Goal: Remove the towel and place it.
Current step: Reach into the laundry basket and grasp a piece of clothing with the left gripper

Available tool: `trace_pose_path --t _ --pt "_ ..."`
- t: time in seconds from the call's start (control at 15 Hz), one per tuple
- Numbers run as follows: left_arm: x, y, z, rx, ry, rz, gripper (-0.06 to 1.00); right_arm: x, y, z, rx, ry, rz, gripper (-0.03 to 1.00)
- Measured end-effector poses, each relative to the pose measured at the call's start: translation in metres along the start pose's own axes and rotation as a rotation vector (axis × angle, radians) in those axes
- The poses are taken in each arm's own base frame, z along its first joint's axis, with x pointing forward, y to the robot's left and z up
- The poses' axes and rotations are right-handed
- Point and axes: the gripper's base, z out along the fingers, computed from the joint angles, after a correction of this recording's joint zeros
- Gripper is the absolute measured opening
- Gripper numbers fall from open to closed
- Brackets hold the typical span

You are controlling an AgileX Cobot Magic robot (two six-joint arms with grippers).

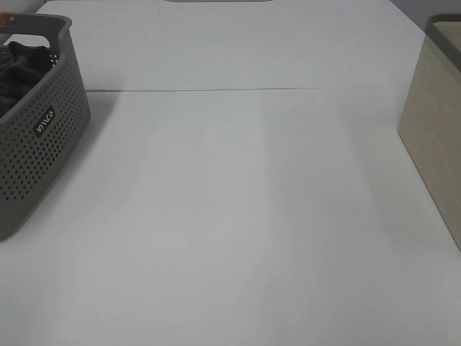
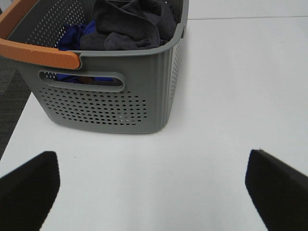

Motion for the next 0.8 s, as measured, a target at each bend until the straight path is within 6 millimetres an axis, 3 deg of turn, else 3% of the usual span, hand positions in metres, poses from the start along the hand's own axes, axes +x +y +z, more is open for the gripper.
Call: trace_pose_path --t 0.8 --pt "-0.0002 -0.0024 -0.0001 0.031 -0.002 0.008 0.99 0.0 0.0 0.0 0.0 0.0 0.0 0.79"
